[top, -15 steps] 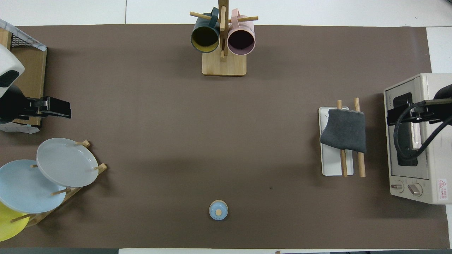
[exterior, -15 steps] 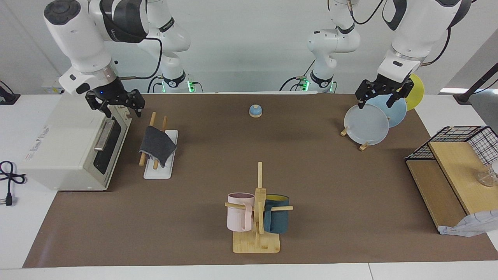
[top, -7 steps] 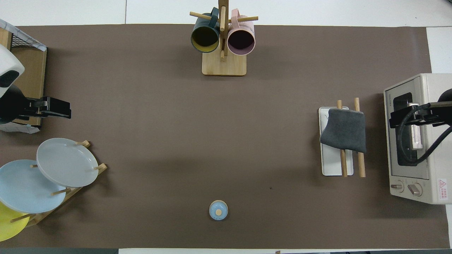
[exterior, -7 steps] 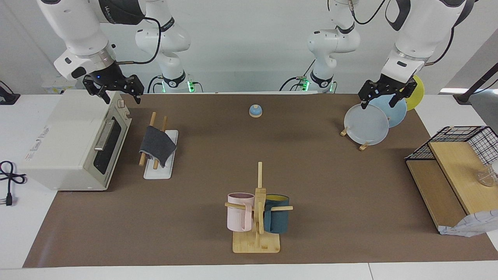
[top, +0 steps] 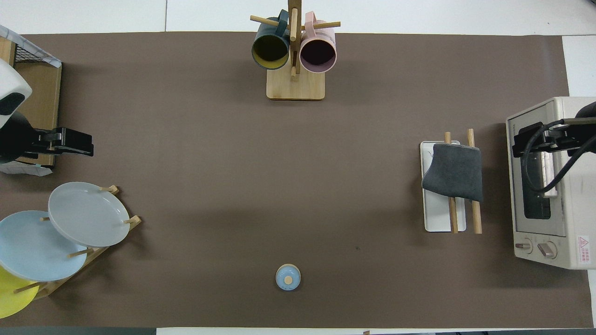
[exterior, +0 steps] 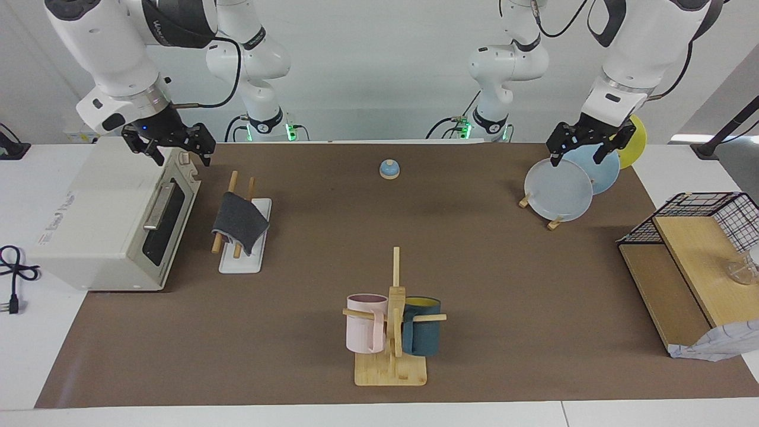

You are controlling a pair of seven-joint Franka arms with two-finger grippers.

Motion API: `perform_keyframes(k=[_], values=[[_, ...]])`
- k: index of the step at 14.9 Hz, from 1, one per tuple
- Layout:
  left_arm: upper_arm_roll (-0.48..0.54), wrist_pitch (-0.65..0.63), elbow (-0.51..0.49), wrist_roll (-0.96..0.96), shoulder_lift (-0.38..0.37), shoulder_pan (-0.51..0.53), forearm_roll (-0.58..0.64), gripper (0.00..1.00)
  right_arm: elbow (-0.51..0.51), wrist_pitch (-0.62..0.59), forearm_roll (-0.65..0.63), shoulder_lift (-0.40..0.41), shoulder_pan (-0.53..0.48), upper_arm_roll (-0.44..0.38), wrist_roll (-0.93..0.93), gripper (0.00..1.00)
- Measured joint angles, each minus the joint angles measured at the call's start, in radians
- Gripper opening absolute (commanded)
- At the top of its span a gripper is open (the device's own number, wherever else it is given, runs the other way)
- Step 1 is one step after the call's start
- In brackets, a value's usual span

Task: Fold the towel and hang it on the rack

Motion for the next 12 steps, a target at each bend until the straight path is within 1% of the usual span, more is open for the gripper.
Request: perform_keyframes(k=[12], values=[[0.0, 0.0, 0.0, 0.0, 0.0, 0.0, 0.0, 1.0, 0.007, 0.015, 0.0, 0.0, -0.001, -0.004, 0.0, 1.0]])
